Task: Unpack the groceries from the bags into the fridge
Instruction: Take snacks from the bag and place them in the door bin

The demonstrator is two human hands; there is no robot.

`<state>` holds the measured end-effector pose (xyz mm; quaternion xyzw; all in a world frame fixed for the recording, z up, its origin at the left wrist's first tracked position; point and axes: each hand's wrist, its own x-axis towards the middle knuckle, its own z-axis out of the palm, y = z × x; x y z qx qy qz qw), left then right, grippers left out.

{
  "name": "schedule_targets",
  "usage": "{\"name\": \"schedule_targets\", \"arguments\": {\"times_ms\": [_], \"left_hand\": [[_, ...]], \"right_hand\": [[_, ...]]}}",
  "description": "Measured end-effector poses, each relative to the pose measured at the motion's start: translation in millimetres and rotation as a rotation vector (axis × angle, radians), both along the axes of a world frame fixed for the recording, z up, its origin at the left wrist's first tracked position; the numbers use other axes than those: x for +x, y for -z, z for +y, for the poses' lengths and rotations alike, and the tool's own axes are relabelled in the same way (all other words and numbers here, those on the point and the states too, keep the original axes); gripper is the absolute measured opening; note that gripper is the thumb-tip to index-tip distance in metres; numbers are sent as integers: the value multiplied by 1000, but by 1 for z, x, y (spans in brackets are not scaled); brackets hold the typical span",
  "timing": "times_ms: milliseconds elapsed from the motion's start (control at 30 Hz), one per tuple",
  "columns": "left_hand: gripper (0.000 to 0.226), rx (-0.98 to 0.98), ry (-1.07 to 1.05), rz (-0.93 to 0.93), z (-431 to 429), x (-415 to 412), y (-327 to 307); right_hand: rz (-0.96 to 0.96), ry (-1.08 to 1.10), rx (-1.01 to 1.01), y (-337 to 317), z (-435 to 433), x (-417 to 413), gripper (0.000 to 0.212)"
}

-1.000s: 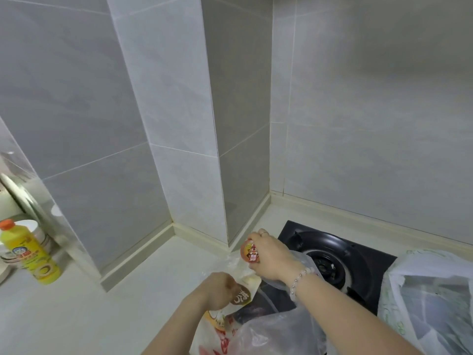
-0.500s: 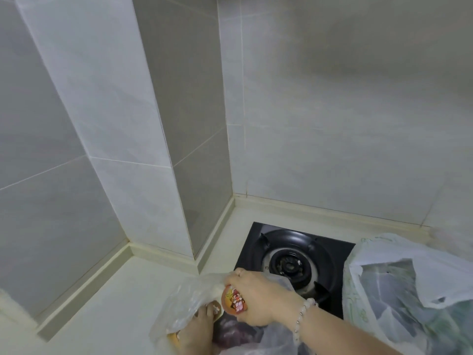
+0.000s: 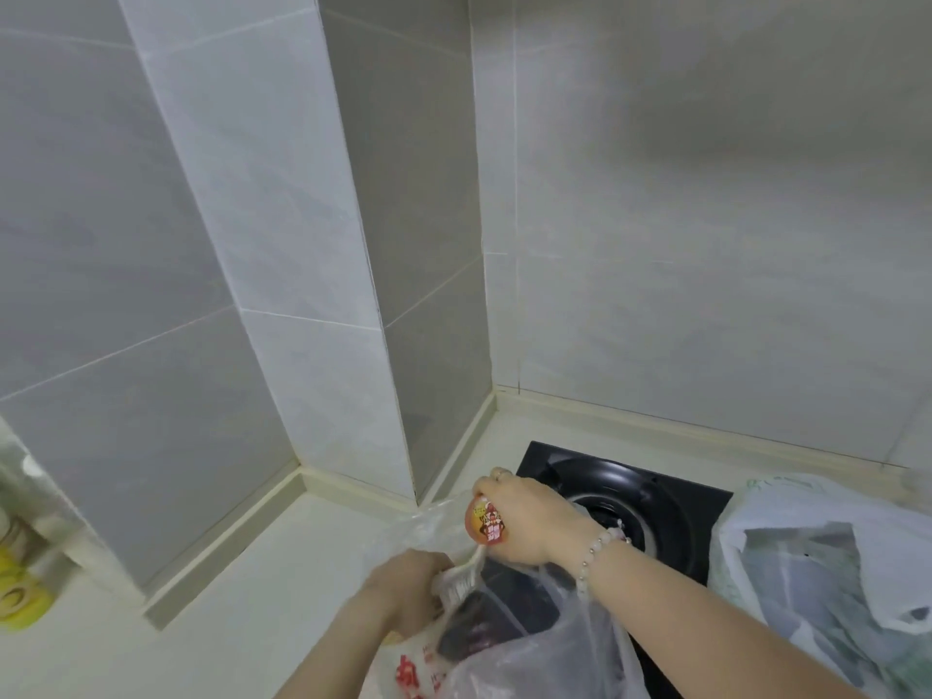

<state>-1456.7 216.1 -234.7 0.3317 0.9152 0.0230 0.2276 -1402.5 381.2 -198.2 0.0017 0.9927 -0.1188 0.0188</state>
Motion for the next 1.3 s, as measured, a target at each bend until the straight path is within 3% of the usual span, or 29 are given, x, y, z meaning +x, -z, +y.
{"name": "schedule_targets", "arguments": {"times_ms": [133, 267, 433, 567, 700, 867, 1033, 1200, 1300], "left_hand": [[19, 23, 14, -88, -21, -6, -37], [16, 50, -14, -112, -48, -14, -69], [19, 340, -200, -77, -85, -27, -102], [23, 500, -335, 97, -104, -34, -110], [31, 538, -390, 283, -107, -27, -107], [59, 422, -467, 696, -116, -16, -96], [57, 491, -349, 1058, -149, -11, -106], [48, 377, -292, 1194, -193, -7, -125], [46, 337, -380, 1229, -217, 14, -134]], "right_hand": [[39, 12, -29, -12, 2, -13, 53], [91, 75, -64, -20, 5, -22, 54], [112, 108, -45, -27, 11, -25, 53], [110, 115, -51, -30, 9, -25, 53], [130, 92, -50, -31, -4, -26, 54], [184, 53, -107, -40, -28, -34, 52], [225, 14, -176, -68, -59, -51, 55], [259, -96, -193, -101, -96, -69, 60], [288, -197, -183, -118, -124, -74, 58]]}}
